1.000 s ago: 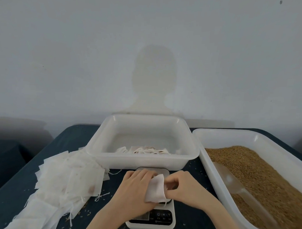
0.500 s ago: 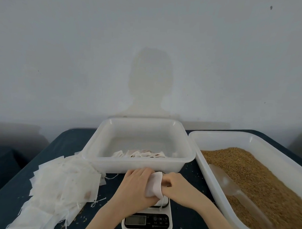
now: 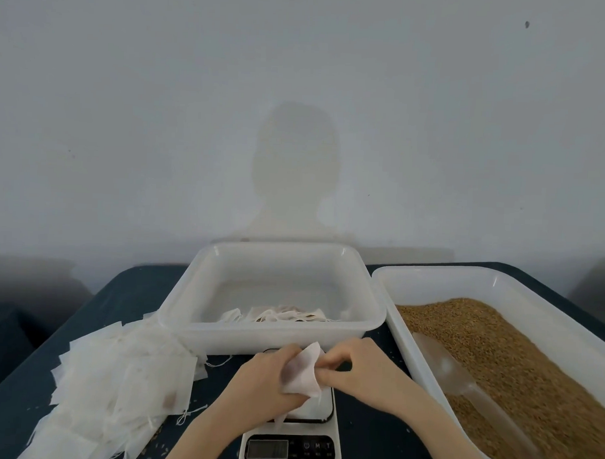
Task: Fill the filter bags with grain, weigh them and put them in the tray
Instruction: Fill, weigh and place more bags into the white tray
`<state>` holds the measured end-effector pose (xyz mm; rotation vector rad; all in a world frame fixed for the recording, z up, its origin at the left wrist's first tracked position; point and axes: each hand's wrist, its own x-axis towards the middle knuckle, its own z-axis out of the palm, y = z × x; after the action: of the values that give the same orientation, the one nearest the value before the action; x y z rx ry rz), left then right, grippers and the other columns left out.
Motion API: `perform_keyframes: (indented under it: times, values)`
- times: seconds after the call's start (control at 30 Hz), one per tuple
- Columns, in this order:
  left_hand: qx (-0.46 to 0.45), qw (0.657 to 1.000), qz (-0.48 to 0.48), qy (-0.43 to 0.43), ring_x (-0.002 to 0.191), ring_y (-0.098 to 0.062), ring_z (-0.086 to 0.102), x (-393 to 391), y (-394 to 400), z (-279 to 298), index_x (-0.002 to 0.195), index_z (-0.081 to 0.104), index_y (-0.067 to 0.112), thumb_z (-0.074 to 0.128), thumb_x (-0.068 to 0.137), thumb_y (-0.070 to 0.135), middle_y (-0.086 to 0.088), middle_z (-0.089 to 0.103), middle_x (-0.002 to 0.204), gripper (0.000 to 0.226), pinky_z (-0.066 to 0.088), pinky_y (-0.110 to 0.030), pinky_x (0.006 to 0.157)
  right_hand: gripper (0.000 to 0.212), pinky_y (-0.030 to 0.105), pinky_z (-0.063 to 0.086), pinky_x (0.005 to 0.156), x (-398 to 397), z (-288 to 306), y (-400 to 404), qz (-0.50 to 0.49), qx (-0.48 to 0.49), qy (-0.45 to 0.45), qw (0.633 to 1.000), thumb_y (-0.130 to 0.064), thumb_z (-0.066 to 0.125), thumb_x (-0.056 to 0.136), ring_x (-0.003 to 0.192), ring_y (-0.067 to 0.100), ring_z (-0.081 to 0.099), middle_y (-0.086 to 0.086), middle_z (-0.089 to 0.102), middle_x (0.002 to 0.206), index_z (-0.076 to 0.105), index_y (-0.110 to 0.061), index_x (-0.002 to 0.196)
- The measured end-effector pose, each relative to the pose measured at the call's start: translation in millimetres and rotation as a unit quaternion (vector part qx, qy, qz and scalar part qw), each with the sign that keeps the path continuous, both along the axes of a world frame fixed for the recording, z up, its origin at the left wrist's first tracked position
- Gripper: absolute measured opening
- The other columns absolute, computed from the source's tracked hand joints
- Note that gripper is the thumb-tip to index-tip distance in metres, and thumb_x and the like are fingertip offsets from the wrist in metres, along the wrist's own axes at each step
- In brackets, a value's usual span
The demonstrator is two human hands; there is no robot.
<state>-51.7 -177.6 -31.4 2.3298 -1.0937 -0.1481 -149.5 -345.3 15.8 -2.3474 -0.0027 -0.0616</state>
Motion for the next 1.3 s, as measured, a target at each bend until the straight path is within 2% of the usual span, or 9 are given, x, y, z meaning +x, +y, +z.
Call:
perform_keyframes:
  times: [0.13, 0.27, 0.43, 0.6, 0.7, 0.83, 1.03, 1.2, 1.3]
  values:
    - [-0.018, 1.000, -0.001, -0.016, 0.061, -0.003, 0.047, 2, -3, 0, 0.086, 0.047, 0.038, 0.052, 0.063, 0.058, 0.014, 0.053, 0.065, 0.030, 0.035, -0.020, 0.055, 0.014, 0.013, 0.045, 0.084, -6, 8, -19, -0.012, 0.010, -0.029, 0.999, -0.037, 0.065, 0.089, 0.093, -0.007, 0.061, -0.026, 0.068, 0.098, 0.072, -0.049, 0.083]
    - [0.023, 0.998, 0.002, -0.057, 0.065, -0.008, 0.048, 4, -6, 7, 0.091, 0.043, 0.043, 0.059, 0.073, 0.054, 0.014, 0.055, 0.072, 0.027, 0.040, -0.023, 0.061, 0.018, 0.004, 0.045, 0.078, -20, 24, -58, -0.082, -0.020, -0.058, 0.995, -0.033, 0.064, 0.090, 0.089, -0.014, 0.060, -0.032, 0.068, 0.088, 0.065, -0.051, 0.087]
    - [0.028, 0.995, -0.013, -0.099, 0.063, 0.001, 0.044, 3, -19, 19, 0.089, 0.038, 0.041, 0.061, 0.074, 0.055, 0.023, 0.045, 0.068, 0.030, 0.027, -0.015, 0.051, 0.012, 0.010, 0.046, 0.073, -43, 15, -135, -0.226, -0.231, -0.008, 0.946, -0.043, 0.058, 0.092, 0.084, -0.012, 0.057, -0.034, 0.062, 0.096, 0.066, -0.049, 0.099]
    - [0.012, 0.994, -0.015, -0.108, 0.074, -0.003, 0.048, 0, -40, 22, 0.103, 0.049, 0.038, 0.060, 0.075, 0.054, 0.020, 0.054, 0.081, 0.034, 0.031, -0.012, 0.055, 0.063, 0.021, 0.055, 0.082, -68, -20, -187, -0.229, -0.341, 0.188, 0.892, -0.074, 0.051, 0.080, 0.094, -0.001, 0.061, -0.015, 0.063, 0.119, 0.057, -0.033, 0.127]
    - [0.029, 0.993, -0.026, -0.111, 0.078, -0.005, 0.048, -4, -53, 20, 0.099, 0.045, 0.039, 0.061, 0.076, 0.054, 0.019, 0.054, 0.086, 0.031, 0.030, -0.015, 0.058, 0.054, 0.018, 0.051, 0.067, -75, -27, -190, -0.187, -0.327, 0.271, 0.886, -0.076, 0.054, 0.075, 0.082, 0.000, 0.061, -0.014, 0.065, 0.099, 0.063, -0.033, 0.106]
    - [0.037, 0.992, -0.034, -0.116, 0.079, -0.008, 0.051, -9, -61, 17, 0.096, 0.045, 0.038, 0.060, 0.075, 0.054, 0.015, 0.057, 0.085, 0.030, 0.031, -0.015, 0.055, 0.031, 0.021, 0.033, 0.054, -71, -33, -191, -0.174, -0.261, 0.295, 0.902, -0.054, 0.058, 0.085, 0.063, 0.008, 0.048, -0.008, 0.056, 0.079, 0.054, -0.023, 0.081]
    - [0.044, 0.992, -0.027, -0.113, 0.082, -0.009, 0.053, -14, -62, 11, 0.098, 0.049, 0.033, 0.061, 0.077, 0.058, 0.013, 0.060, 0.089, 0.034, 0.031, -0.015, 0.054, 0.013, 0.023, 0.049, 0.073, -75, -24, -214, -0.222, -0.360, 0.238, 0.874, -0.036, 0.054, 0.090, 0.080, 0.008, 0.057, -0.009, 0.059, 0.092, 0.052, -0.025, 0.096]
    - [0.029, 0.993, -0.028, -0.112, 0.083, -0.011, 0.054, -10, -59, 11, 0.096, 0.049, 0.033, 0.060, 0.079, 0.058, 0.012, 0.060, 0.087, 0.032, 0.039, -0.024, 0.068, 0.026, 0.014, 0.034, 0.054, -73, -12, -232, -0.252, -0.419, 0.180, 0.854, -0.053, 0.051, 0.091, 0.064, 0.002, 0.046, -0.012, 0.057, 0.081, 0.043, -0.031, 0.081]
    - [0.030, 0.993, -0.027, -0.113, 0.079, -0.011, 0.053, -9, -60, 12, 0.089, 0.047, 0.031, 0.059, 0.078, 0.058, 0.012, 0.060, 0.084, 0.032, 0.038, -0.024, 0.066, 0.019, 0.014, 0.038, 0.055, -74, -11, -243, -0.224, -0.387, 0.206, 0.870, -0.031, 0.060, 0.088, 0.068, 0.001, 0.051, -0.012, 0.057, 0.082, 0.046, -0.033, 0.077]
